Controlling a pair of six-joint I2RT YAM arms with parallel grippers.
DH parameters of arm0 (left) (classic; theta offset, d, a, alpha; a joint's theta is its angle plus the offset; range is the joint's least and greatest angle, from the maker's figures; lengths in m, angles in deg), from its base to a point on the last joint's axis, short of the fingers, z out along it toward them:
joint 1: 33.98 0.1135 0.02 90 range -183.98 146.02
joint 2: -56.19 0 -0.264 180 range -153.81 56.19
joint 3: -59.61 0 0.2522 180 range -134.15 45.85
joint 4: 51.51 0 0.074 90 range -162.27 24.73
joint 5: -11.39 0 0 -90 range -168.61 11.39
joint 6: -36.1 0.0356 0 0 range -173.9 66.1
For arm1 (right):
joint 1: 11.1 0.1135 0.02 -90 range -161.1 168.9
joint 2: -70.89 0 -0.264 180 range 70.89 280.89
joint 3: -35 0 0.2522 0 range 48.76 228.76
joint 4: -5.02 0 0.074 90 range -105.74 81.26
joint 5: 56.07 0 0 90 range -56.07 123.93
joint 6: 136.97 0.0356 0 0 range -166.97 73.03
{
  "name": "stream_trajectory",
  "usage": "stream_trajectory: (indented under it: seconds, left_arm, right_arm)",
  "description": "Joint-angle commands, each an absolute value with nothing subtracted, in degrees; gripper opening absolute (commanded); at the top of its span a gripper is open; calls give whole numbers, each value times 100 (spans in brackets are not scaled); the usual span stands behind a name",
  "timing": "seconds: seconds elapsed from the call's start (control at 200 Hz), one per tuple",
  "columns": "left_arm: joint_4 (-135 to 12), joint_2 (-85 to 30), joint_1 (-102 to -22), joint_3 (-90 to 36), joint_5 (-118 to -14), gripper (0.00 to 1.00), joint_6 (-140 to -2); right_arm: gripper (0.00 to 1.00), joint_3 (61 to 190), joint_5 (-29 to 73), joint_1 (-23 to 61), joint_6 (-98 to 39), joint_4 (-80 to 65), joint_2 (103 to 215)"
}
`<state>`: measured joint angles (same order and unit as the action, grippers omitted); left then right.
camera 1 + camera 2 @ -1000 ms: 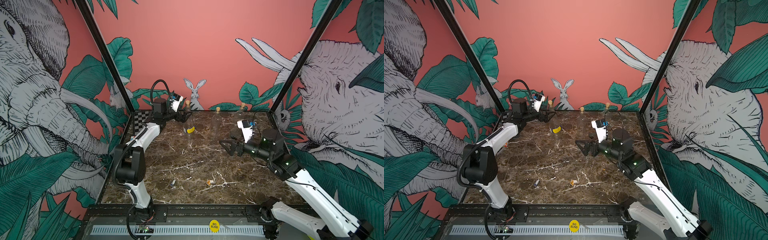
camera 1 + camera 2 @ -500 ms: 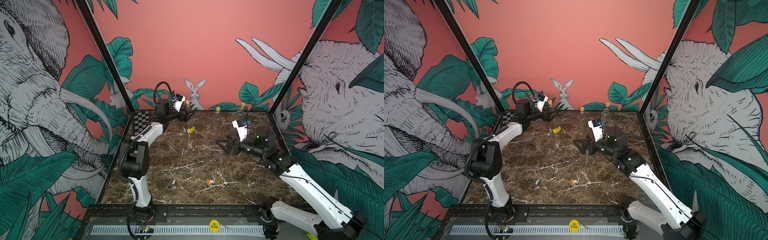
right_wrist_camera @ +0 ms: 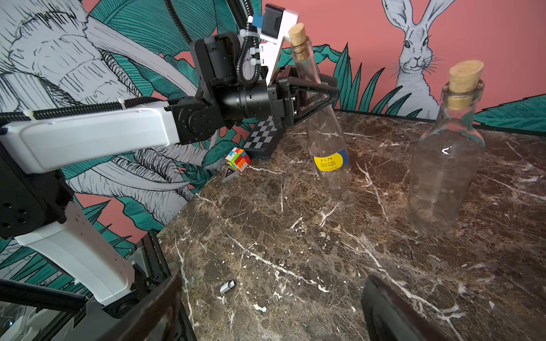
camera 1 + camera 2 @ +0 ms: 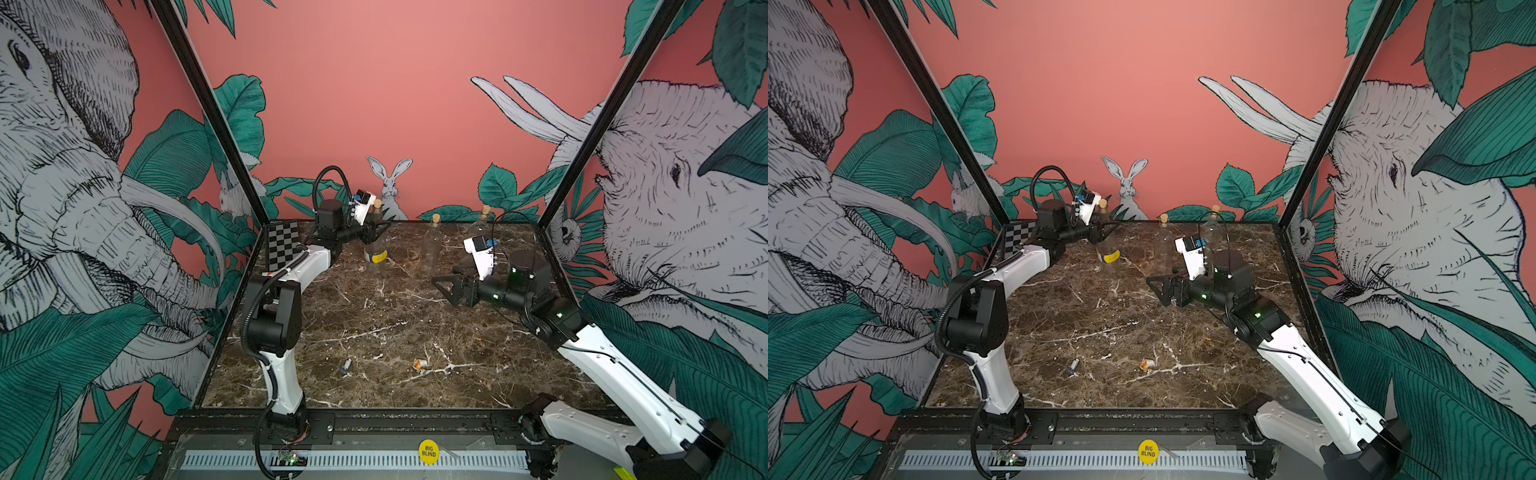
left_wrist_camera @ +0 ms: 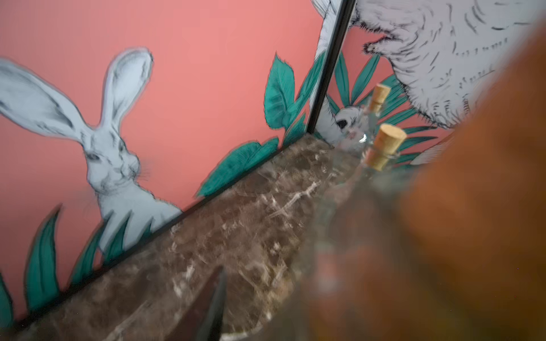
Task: Remove the label from the bottle
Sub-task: Pick up the bottle from the center of the board, then place the bottle at the center of the board.
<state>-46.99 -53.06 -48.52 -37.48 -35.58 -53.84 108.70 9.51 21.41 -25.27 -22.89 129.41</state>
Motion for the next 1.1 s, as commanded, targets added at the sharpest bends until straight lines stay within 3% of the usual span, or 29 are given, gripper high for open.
stream_trajectory:
  seconds: [0.0, 0.11, 0.235, 0.315, 0.63, 0.95, 1.095]
  left_arm:
    - [-4564, -5211, -4852, -3594, -3479, 28, -5535]
    - [-4467, -5124, -4857, -3468, -3500, 14, -5583]
    - [-4378, -4939, -4859, -3363, -3474, 9, -5712]
    - [-4233, -4757, -4865, -3226, -3439, 0, -5816]
    - [-2742, -3549, -4950, -1690, -3175, 0, -6224]
    - [-3818, -1860, -5657, -611, -2170, 0, -4963]
    - [-3863, -1465, -5813, -272, -2261, 0, -4596]
  right_arm:
    - [92, 11001, 1059, 2125, -2482, -2180, 12933]
    - [92, 11044, 1094, 2124, -2473, -2192, 12950]
    - [91, 11072, 1107, 2124, -2464, -2192, 12943]
    - [91, 11071, 1126, 2124, -2447, -2161, 12909]
    - [91, 11004, 1471, 2128, -2473, -2136, 12553]
    - [90, 10641, 1743, 2129, -2440, -2135, 12124]
    - [88, 10156, 1081, 2124, -2684, -1990, 11973]
